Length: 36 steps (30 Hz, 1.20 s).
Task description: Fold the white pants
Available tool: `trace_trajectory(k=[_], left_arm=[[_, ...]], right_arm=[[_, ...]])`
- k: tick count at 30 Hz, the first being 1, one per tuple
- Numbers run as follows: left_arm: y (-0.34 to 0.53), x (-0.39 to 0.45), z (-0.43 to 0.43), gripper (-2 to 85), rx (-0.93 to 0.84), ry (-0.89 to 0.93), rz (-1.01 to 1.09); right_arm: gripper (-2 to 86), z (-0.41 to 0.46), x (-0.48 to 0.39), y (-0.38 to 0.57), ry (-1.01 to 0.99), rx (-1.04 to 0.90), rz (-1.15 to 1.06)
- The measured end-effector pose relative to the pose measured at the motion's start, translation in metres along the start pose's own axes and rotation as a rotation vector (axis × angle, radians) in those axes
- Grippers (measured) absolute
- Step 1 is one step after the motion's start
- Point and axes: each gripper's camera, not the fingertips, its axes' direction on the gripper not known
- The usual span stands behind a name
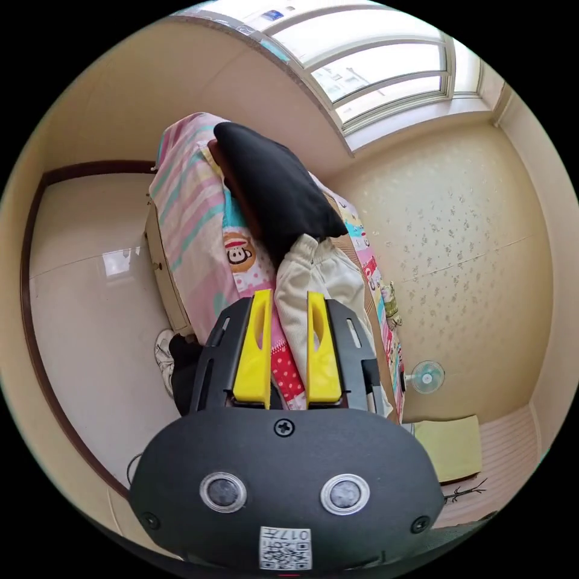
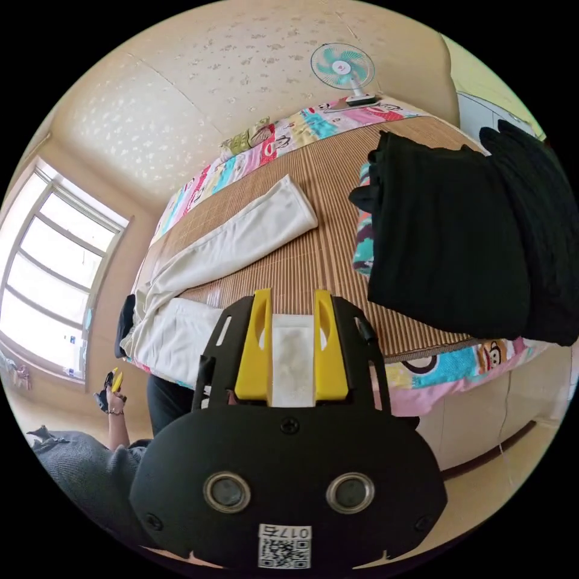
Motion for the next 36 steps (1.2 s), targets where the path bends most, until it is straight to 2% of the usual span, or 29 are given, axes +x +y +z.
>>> trace_trajectory(k=[5, 8, 10, 11, 12, 14, 16, 17, 18, 19, 22, 24, 27, 31, 33, 36], left_arm=[[0.029, 0.011, 0.029, 7.6, -0.216, 0.042, 0.045], [0.034, 0.026, 0.025, 6.0, -0.219, 0.033, 0.088], [0.034, 0.032, 0.02, 5.4, -0.206, 0.025, 0.098], [0.032, 0.034, 0.017, 5.2, -0.195, 0.014, 0.102], [0.032, 0.035, 0.016, 5.2, -0.19, 0.008, 0.101], [0.029, 0.037, 0.012, 5.1, -0.161, -0.009, 0.094], [0.027, 0.042, 0.016, 5.1, -0.152, 0.01, 0.103], [0.025, 0.046, 0.022, 5.0, -0.159, 0.031, 0.116], [0.025, 0.049, 0.026, 5.0, -0.168, 0.044, 0.124], [0.025, 0.056, 0.036, 5.0, -0.187, 0.075, 0.144], [0.031, 0.081, 0.072, 5.1, -0.246, 0.153, 0.203], [0.038, 0.1, 0.101, 5.1, -0.298, 0.188, 0.247], [0.047, 0.132, 0.148, 5.6, -0.386, 0.25, 0.297], [0.041, 0.179, 0.202, 8.9, -0.464, 0.217, 0.377], [0.03, 0.206, 0.225, 10.9, -0.471, 0.142, 0.45], [0.008, 0.261, 0.267, 12.4, -0.44, -0.031, 0.631]], right_arm=[[14.8, 0.117, -0.008, -0.108, 0.099, -0.083, 0.056], [16.5, 0.174, -0.002, -0.164, 0.266, -0.124, 0.059], [15.3, 0.203, -0.004, -0.19, 0.292, -0.188, 0.004], [10.7, 0.221, -0.009, -0.206, 0.307, -0.263, -0.039], [7.4, 0.233, -0.023, -0.224, 0.235, -0.382, -0.133], [4.9, 0.229, -0.055, -0.246, 0.143, -0.483, -0.268], [3.9, 0.171, -0.086, -0.261, -0.123, -0.347, -0.341], [3.5, 0.119, -0.093, -0.264, -0.295, -0.203, -0.33], [3.2, 0.074, -0.09, -0.262, -0.4, -0.072, -0.303], [3.1, 0.058, -0.085, -0.261, -0.408, -0.028, -0.275], [2.7, 0.034, -0.05, -0.26, -0.229, 0.048, -0.105], [2.6, 0.084, -0.007, -0.264, -0.048, -0.168, 0.03], [2.7, 0.153, 0.03, -0.243, 0.166, -0.464, 0.094], [4.2, 0.162, -0.006, -0.218, 0.332, -0.307, -0.026], [7.1, 0.165, -0.038, -0.219, 0.31, -0.175, -0.127], [9.5, 0.194, -0.069, -0.238, 0.261, -0.165, -0.244]])
